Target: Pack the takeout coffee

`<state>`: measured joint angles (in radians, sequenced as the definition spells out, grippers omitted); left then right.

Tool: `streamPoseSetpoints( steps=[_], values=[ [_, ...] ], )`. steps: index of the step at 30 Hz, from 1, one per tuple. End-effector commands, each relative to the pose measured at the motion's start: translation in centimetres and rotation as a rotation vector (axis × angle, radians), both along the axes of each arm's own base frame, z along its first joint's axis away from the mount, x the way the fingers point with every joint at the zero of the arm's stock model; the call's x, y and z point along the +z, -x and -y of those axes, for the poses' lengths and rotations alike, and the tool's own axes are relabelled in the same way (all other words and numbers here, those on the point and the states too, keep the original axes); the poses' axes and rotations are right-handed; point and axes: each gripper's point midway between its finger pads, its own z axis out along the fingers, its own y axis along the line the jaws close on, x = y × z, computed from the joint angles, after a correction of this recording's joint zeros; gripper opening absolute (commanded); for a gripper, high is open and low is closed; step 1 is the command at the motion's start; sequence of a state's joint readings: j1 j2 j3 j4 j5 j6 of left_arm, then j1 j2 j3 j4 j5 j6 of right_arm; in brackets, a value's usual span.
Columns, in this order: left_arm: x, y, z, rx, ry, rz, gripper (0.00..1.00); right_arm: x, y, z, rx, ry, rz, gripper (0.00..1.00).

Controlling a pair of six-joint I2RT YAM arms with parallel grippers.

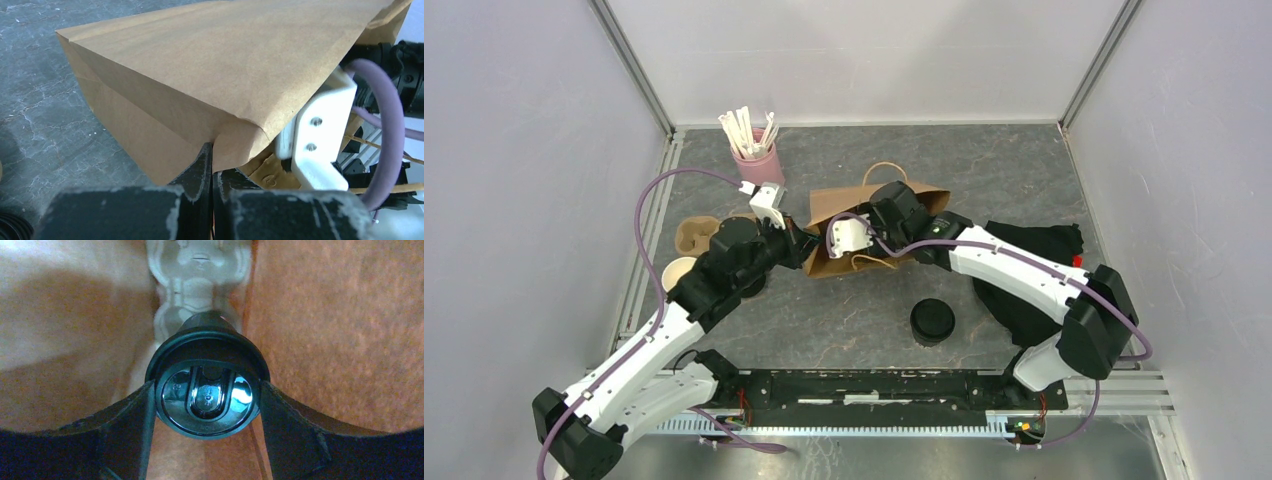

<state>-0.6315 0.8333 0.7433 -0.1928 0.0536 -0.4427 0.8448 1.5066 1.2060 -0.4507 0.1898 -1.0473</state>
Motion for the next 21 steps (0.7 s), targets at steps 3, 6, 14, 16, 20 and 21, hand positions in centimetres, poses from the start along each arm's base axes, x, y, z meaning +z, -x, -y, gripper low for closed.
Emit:
streamPoseSetpoints(
  steps=[3,6,14,16,20,21],
  values=[
    [1.0,0.4,0.6,-0.006,0.060,-0.039,0.02,2.6,-2.6,0.9,-0.071,-0.152,0.097,0.05],
    [1.1,0.7,0.6,-0.009,0.064,-0.048,0.02,1.7,-2.6,0.8,-0.062,-0.144,0.077,0.05],
    [1.4,1.1,1.1,-0.037,0.087,-0.070,0.02,0.9,-3.1,0.7,-0.053,-0.157,0.073,0.05],
    [1.5,1.1,1.3,-0.045,0.095,-0.073,0.02,0.9,-3.2,0.4,-0.049,-0.159,0.073,0.05],
    [1.7,1.1,1.5,-0.045,0.104,-0.075,0.02,0.5,-3.6,0.4,-0.047,-0.159,0.077,0.05],
    [1.8,1.1,1.5,-0.047,0.106,-0.074,0.02,0.4,-3.7,0.5,-0.050,-0.152,0.079,0.05]
  ],
)
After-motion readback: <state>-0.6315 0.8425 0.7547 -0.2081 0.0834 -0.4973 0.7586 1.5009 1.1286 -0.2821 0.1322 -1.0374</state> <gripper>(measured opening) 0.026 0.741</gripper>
